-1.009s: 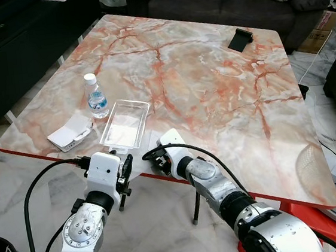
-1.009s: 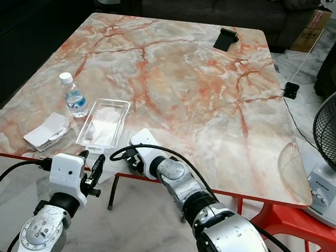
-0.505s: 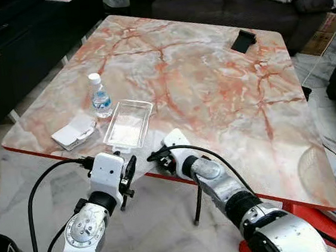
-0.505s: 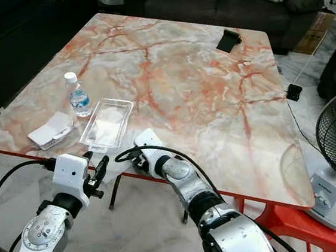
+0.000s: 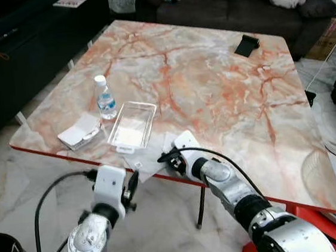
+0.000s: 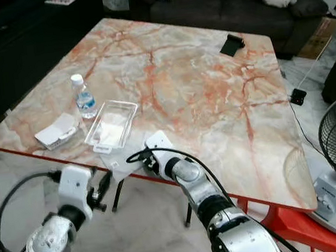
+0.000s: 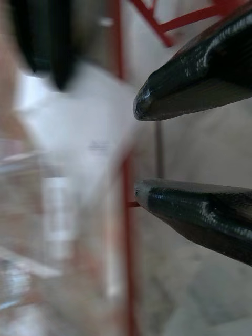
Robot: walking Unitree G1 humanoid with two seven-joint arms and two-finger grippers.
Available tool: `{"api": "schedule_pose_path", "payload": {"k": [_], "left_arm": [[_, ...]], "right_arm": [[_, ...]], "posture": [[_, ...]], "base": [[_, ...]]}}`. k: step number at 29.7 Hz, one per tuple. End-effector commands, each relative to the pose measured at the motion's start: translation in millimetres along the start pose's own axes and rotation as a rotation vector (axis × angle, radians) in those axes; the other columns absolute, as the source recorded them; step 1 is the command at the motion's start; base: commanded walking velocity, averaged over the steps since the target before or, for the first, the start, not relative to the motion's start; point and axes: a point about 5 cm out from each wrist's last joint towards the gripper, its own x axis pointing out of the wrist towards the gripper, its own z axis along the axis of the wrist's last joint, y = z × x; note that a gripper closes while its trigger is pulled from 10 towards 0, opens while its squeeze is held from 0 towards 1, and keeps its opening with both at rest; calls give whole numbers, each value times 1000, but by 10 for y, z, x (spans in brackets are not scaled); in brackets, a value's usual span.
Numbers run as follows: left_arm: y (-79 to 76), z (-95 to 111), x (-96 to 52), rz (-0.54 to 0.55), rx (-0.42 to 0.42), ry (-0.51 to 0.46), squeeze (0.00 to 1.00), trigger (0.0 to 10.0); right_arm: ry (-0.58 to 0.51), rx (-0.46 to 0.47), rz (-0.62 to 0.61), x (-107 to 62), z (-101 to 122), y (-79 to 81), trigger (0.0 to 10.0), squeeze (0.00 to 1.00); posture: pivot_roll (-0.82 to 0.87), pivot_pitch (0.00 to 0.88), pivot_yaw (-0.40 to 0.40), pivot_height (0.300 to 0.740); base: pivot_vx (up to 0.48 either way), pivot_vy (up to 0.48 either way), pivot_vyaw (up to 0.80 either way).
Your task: Picking trash to rubbish bin
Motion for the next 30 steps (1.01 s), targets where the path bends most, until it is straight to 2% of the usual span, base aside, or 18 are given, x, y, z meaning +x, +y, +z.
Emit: {"api": "schedule_pose_path", "payload": {"k": [1,6,11,14,16,24,30], "left_arm": [[-59,-70,-48,-24,-48,20,0,10000],[-12,-126,-140,-2,-93,39,0,10000],[6,-156,-139,-6,-160,39,0,10000],[18,-180,-86,9,-229,29,0,10000],[22,-189,-62,10,-244,27,0,10000],[-26,-185,96,-38,-397,9,0,10000],[-68,-198,169,-69,-438,11,0,10000]], "right_arm": [[141,33,-3,-104,-358,1,10000,0],[140,37,2,-111,-377,11,10000,0],[131,43,12,-100,-363,41,10000,0],[121,47,17,-95,-348,52,10000,0],[119,49,21,-95,-351,61,10000,0],[119,59,41,-105,-394,120,10000,0],[114,62,50,-105,-397,142,10000,0]], "posture": [[110,181,-120,740],[117,183,-120,740],[115,184,-119,740],[110,184,-116,740],[108,184,-115,740],[99,182,-110,740],[84,178,-95,740]], "base": [[0,0,0],[0,0,0],[0,0,0],[0,0,0],[0,0,0],[0,0,0],[0,0,0]]}}
